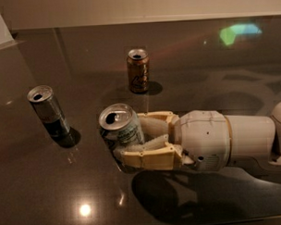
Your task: Place 7up can upright
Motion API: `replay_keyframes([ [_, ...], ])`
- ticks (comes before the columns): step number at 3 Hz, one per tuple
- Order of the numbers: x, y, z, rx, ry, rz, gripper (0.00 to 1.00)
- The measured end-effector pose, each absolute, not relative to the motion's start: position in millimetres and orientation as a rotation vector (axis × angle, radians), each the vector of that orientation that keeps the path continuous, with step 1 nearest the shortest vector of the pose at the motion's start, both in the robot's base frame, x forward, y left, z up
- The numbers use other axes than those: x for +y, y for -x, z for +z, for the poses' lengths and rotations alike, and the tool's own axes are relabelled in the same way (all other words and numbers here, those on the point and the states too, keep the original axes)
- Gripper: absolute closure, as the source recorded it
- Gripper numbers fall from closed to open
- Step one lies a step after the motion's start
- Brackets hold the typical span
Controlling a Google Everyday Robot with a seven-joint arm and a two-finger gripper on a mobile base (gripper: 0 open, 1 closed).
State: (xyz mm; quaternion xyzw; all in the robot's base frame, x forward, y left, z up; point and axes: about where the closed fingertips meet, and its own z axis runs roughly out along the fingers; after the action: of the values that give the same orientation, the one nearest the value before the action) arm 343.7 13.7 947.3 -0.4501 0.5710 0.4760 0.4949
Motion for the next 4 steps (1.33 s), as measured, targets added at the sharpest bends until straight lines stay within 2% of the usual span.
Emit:
replay_keyframes([
  [4, -1.7, -374.5, 897.7, 1.471, 0.695, 0.917, 1.0],
])
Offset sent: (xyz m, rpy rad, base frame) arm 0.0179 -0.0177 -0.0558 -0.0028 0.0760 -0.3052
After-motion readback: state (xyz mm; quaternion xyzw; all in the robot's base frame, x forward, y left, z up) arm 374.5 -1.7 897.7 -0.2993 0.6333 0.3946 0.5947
